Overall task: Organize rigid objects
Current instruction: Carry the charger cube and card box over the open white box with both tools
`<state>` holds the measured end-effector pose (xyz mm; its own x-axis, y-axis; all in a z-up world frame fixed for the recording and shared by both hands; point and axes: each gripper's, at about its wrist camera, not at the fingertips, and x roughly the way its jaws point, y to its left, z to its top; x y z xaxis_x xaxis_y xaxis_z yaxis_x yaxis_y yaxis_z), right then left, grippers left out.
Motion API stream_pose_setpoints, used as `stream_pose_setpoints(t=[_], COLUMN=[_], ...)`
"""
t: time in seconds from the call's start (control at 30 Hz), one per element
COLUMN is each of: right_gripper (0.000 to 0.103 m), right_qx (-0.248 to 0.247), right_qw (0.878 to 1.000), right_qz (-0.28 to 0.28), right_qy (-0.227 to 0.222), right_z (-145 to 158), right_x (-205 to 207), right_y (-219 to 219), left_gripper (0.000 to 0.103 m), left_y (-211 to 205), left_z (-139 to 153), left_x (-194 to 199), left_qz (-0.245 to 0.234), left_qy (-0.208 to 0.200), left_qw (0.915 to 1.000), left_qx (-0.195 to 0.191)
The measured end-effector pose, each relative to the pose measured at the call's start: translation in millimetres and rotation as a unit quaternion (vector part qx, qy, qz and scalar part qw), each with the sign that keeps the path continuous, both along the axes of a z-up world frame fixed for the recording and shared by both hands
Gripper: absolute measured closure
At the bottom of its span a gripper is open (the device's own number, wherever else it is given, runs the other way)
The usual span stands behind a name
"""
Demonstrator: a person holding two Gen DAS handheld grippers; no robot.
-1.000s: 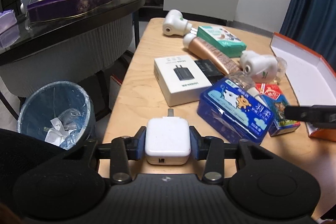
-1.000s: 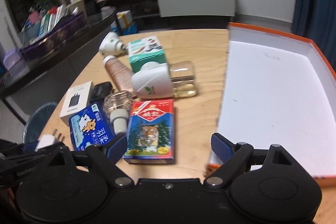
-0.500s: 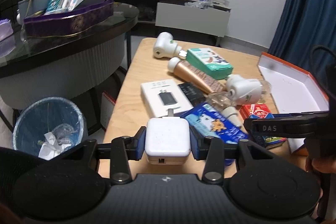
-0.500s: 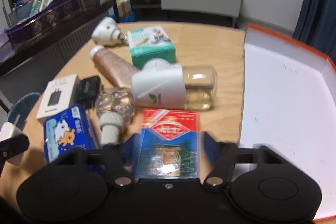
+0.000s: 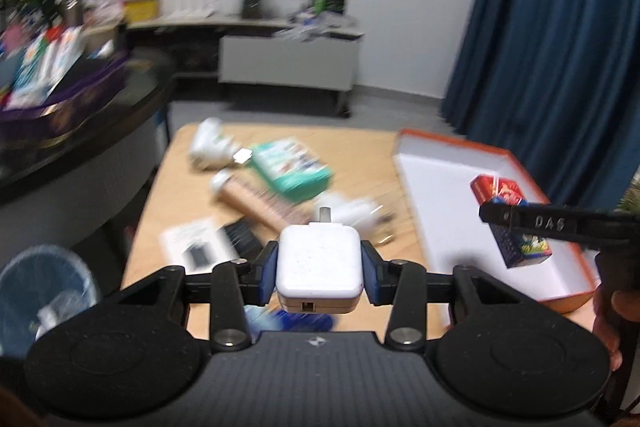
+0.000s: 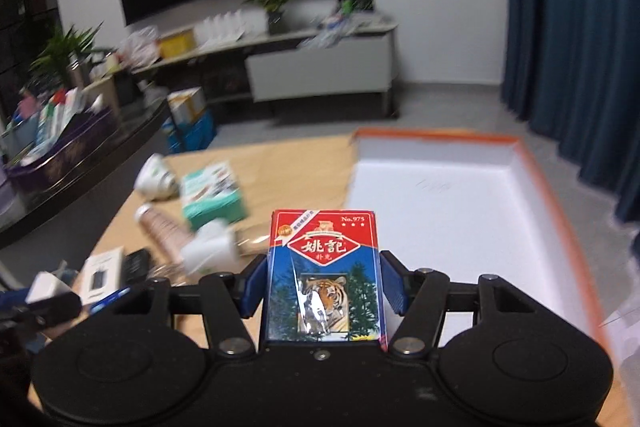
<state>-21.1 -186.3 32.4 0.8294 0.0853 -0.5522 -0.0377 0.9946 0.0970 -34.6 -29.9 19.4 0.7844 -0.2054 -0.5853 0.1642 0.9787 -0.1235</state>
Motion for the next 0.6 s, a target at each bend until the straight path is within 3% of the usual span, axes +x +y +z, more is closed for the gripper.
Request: stream_pose_setpoints(t=[0.23, 0.37, 0.6], right_gripper=[0.032, 0.032, 0.032], right_qx=[0.012, 0.01, 0.027], right_qw=[0.999, 0.999, 0.998], right_qz=[-0.041, -0.043, -0.058], right_qy=[-0.014, -0.009, 0.004], right_z=[31.8, 32.2, 17.1], right_x=[-1.3, 1.3, 13.4], right_y=[-53.6, -68.6, -95.0], left_gripper=[0.06, 0.06, 0.06], left_y=[-66.6, -79.8, -87.3], left_z=[21.6, 12.3, 4.0], left_x=[32.5, 46.4, 55.9], left_qz=[-0.061, -0.056, -0.05], left_qy=[-0.014, -0.007, -0.001], left_qw=[0.9981, 0.9982, 0.9987], left_qx=[0.001, -0.018, -0.007])
